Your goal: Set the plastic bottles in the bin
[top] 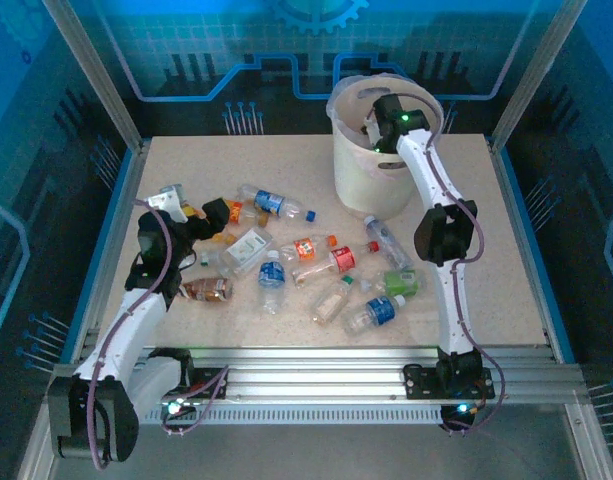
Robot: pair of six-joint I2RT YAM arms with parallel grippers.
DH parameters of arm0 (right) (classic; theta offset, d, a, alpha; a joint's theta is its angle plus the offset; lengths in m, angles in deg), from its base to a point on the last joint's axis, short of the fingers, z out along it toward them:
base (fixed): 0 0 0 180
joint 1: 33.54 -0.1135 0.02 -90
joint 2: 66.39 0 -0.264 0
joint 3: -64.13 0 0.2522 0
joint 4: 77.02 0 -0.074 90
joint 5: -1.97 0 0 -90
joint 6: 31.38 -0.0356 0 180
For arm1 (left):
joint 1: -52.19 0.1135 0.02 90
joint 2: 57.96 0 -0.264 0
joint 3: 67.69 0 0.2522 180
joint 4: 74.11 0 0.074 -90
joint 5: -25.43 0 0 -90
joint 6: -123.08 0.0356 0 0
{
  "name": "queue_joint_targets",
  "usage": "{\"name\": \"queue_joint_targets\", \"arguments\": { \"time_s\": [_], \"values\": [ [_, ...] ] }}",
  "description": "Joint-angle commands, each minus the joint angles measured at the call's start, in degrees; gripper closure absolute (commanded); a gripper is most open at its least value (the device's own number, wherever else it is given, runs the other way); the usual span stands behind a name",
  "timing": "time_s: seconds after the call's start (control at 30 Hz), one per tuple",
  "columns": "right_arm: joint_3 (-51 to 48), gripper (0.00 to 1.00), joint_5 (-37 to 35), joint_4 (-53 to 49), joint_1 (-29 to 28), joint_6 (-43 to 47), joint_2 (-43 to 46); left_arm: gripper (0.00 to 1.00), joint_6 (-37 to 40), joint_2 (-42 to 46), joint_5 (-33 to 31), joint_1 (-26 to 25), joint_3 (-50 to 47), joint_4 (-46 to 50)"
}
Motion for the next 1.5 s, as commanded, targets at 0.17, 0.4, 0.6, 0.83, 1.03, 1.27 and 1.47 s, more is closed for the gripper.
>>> {"name": "queue_joint_targets", "arguments": {
  "time_s": [0.17, 0.4, 0.6, 0.83, 1.03, 1.27, 1.47],
  "values": [
    [3.39, 0.00, -7.31, 2.27, -0.41, -1.03, 9.92, 0.01, 0.95, 2.00, -1.24, -0.47, 0.93, 1.37],
    [3.11, 0.00, -10.88, 5.00, -0.55, -3.59, 17.03, 0.01, 0.36, 2.00, -2.01, -0.47, 1.46, 2.53],
    [1.48, 0.00, -13.71, 5.85, -1.74, -5.46, 22.99, 0.01, -0.15, 2.22, -2.03, -0.42, 2.12, 4.04],
    [-7.70, 0.00, -20.81, 7.87, -5.29, -7.06, 33.90, 0.01, -1.22, 4.23, -1.90, -0.39, 2.08, 4.46],
    [-32.94, 0.00, -28.54, 11.56, -10.39, -13.20, 51.74, 0.01, -2.32, 6.62, 0.59, -0.47, 1.22, 3.23],
    [-61.05, 0.00, -37.95, 8.14, -20.52, -28.79, 73.59, 0.01, -2.94, 7.10, 1.31, -0.47, 1.63, 3.31],
    [-80.21, 0.00, -35.67, -0.29, -30.31, -53.46, 85.29, 0.01, -2.47, 6.87, 1.74, -0.46, 1.55, 3.40]
  ]
}}
